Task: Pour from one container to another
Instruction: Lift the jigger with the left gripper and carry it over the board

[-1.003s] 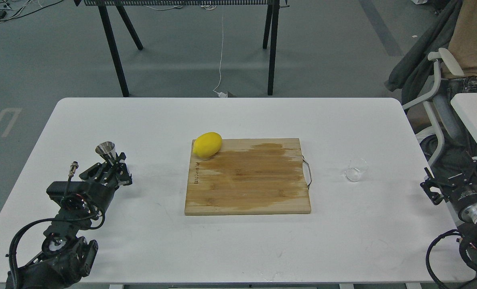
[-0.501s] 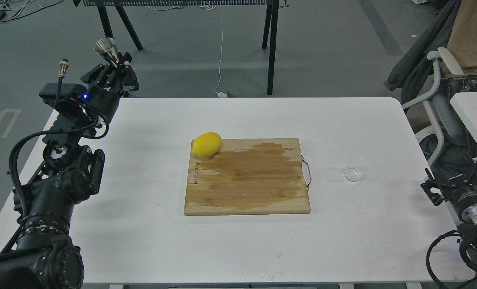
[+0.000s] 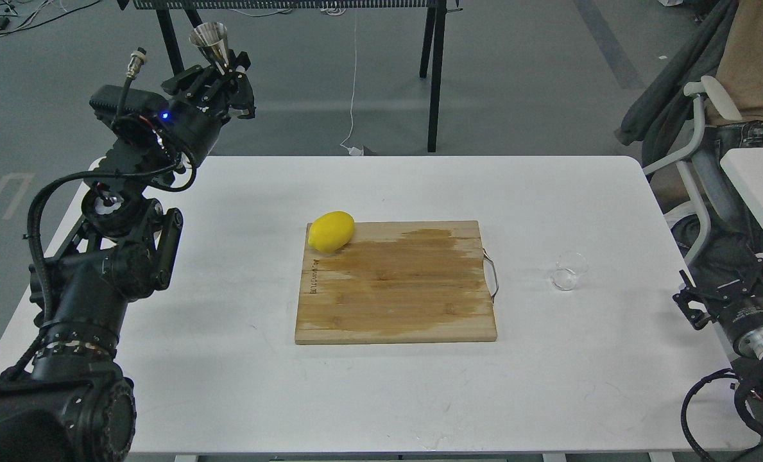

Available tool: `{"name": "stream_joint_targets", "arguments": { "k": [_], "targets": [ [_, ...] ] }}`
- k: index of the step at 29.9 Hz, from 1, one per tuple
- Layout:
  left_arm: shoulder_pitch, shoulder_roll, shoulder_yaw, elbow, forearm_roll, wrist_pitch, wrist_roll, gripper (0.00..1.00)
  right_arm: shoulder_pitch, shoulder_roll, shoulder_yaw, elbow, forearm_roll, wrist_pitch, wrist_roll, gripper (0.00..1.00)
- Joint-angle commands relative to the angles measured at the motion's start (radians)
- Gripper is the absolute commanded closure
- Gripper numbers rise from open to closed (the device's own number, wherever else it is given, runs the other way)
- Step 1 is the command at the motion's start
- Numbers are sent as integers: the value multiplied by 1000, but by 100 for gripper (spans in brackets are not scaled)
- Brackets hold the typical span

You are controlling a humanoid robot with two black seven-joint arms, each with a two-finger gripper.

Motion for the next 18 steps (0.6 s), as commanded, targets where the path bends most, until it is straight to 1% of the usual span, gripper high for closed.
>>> {"name": "stream_joint_targets", "arguments": {
  "k": [1,4,6,8,11,16,18],
  "targets": [
    [5,0,7,-11,-20,-28,0,95,3,0,-1,0,-2,0,0,0],
    [27,0,39,-11,-35,-79,0,94,3,0,-1,-1,-2,0,-2,0],
    [38,0,87,-11,-64,-88,0,94,3,0,-1,-5,-2,0,-2,0],
    [53,0,131,-11,-82,-114,0,94,3,2,-4,-15,-2,0,-2,0],
    [77,0,142,-15,-93,-209,0,93,6,0,-4,-20,-2,0,-2,0],
    [99,0,116,6,-171,-371,0,91,9,-3,-4,-18,-2,0,-2,0],
    [104,0,115,83,-182,-428,0,91,9,-3,-4,-20,-2,0,-2,0]
  ]
}}
